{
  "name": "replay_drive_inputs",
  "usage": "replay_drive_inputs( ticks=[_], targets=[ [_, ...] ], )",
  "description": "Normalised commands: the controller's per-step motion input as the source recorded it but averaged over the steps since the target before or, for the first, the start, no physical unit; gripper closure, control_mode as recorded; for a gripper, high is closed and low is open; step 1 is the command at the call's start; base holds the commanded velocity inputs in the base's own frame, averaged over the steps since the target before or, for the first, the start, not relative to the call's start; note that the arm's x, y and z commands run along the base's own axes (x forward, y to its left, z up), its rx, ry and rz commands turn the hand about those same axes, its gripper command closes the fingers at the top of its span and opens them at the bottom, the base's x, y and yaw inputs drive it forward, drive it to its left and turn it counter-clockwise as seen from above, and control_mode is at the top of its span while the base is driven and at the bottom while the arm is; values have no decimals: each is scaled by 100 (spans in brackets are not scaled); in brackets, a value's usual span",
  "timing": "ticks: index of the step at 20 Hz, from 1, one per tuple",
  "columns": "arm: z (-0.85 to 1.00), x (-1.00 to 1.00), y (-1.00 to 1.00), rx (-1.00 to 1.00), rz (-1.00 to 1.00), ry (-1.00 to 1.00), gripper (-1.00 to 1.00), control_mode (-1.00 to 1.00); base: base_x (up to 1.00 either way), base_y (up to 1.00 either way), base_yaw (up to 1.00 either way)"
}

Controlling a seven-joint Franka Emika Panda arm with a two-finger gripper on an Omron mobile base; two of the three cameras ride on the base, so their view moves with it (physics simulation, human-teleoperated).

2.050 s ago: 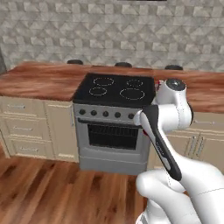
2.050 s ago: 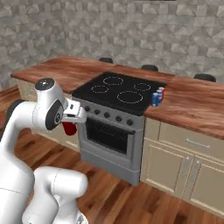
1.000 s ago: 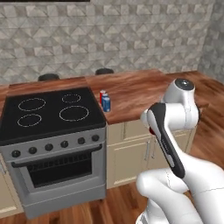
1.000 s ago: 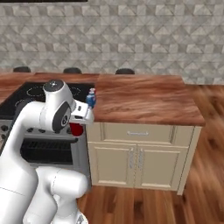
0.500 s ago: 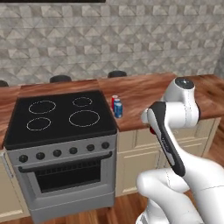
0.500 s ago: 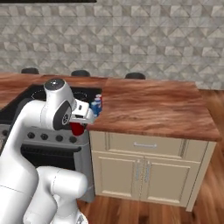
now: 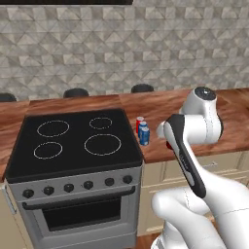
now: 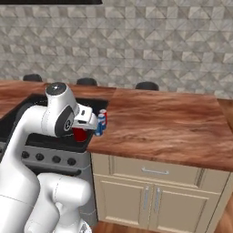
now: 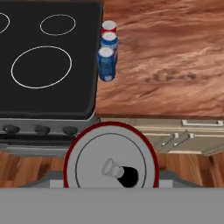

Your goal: Four empty soda cans are scattered around the kitchen. Gather all the cans and cluster them next to the stove for recycling.

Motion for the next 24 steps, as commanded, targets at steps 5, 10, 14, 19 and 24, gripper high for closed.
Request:
replay_drive_inputs(
  ticks=[5, 10, 14, 19, 24],
  targets=[
    [0, 0, 0, 0, 0, 0, 100, 100, 53, -10, 10],
    [0, 0, 0, 0, 0, 0, 100, 100, 31, -1, 4],
    [0, 0, 0, 0, 0, 0, 100, 100, 29, 0, 0],
    [0, 0, 0, 0, 0, 0, 100, 100, 27, 0, 0],
    [0, 0, 0, 0, 0, 0, 100, 100, 24, 0, 0]
  ],
)
